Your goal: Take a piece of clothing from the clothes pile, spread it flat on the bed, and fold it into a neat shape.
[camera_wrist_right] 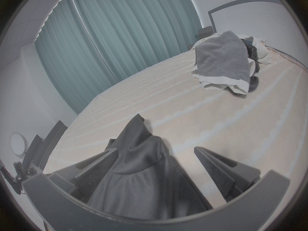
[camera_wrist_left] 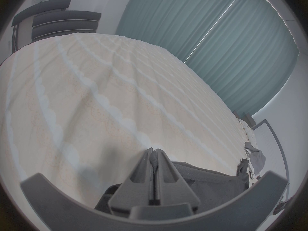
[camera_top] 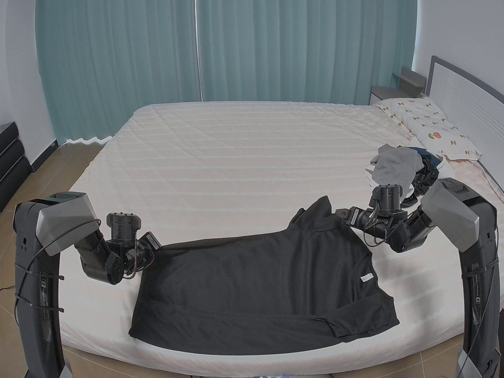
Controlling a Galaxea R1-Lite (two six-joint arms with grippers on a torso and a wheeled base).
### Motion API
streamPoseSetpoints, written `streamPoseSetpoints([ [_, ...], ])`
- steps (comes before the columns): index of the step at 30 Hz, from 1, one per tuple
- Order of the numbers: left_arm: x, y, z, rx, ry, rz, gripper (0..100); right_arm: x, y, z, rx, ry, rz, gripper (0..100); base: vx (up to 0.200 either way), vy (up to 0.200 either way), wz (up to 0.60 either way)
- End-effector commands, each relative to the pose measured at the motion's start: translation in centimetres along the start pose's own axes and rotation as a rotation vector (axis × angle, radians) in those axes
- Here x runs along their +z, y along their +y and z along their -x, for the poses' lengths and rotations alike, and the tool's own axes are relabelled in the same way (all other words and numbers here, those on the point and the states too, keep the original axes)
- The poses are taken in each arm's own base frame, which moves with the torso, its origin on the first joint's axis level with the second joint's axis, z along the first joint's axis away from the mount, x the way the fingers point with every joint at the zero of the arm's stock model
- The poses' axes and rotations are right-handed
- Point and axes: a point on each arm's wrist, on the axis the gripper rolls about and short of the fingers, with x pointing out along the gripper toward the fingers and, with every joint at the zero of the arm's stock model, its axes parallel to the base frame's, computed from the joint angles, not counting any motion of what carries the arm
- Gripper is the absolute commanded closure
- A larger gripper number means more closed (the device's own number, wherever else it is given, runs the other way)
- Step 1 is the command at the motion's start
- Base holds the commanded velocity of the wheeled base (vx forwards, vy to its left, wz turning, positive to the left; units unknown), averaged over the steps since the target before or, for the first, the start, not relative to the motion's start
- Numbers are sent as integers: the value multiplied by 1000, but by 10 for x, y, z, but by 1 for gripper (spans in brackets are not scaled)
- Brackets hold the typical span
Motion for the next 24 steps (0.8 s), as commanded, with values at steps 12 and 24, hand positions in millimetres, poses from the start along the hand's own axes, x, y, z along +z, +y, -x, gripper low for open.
streamPoseSetpoints([
  [12,0,0,2,2,1,11,100,-11,-12,-51,-10,12,-124,0,0,0,0],
  [24,0,0,2,2,1,11,100,-9,-11,-52,-8,-3,-125,100,0,0,0],
])
